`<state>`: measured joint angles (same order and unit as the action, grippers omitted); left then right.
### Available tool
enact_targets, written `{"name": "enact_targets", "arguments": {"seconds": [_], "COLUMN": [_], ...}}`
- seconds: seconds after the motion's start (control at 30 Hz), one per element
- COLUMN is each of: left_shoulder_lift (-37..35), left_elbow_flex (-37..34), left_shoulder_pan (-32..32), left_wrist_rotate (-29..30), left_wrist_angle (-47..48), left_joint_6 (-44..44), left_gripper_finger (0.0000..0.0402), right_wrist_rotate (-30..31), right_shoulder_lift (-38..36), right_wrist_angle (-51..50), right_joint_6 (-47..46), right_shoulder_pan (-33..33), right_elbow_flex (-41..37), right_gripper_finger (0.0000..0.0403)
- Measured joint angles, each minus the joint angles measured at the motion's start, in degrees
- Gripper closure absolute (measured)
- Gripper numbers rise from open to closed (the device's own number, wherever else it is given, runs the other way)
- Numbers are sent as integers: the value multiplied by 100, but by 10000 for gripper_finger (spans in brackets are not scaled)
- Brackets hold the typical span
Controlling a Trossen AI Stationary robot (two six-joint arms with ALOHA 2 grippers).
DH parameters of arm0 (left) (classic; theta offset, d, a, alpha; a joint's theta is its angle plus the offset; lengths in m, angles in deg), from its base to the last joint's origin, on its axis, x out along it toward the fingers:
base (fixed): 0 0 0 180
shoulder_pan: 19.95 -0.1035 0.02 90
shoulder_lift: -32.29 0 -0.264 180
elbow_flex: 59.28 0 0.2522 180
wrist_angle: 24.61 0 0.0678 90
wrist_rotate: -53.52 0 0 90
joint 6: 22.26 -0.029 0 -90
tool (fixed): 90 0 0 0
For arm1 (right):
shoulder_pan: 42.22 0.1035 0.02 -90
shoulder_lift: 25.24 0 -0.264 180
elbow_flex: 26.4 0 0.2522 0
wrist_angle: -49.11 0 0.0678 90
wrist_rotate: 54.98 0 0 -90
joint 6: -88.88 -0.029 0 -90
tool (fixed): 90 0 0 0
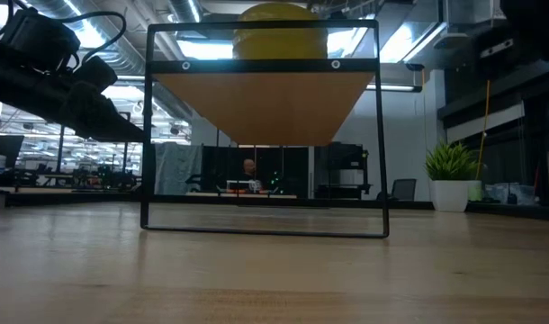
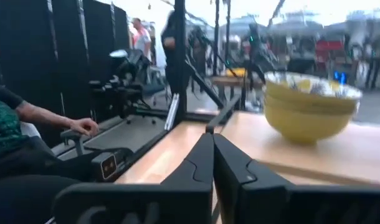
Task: Pick & Place Mini bowls
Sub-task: Return to Home Position
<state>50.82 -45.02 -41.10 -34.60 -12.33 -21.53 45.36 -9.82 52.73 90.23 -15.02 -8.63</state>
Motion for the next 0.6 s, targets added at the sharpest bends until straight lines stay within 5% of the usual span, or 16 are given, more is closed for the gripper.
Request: {"name": "enact_targets", "arguments": {"seconds": [0.43, 0.6], "left_shoulder_lift": [0, 0], "left_elbow_flex": [1, 1], "left_shoulder_pan": [-1, 0], "left_wrist_rotate": [0, 1], "left_wrist_angle": [0, 0], "left_joint_6": [0, 0], "left_gripper_finger": [359, 359], "right_wrist_rotate": [-849, -736], "right_shoulder_lift": [-881, -970], "right_wrist_angle": [-74, -867], "right_joint_6": [410, 93], "right_shoulder_pan": [-1283, -1702], "right_elbow_flex": [-369, -364], "right_gripper_finger": [401, 401]}}
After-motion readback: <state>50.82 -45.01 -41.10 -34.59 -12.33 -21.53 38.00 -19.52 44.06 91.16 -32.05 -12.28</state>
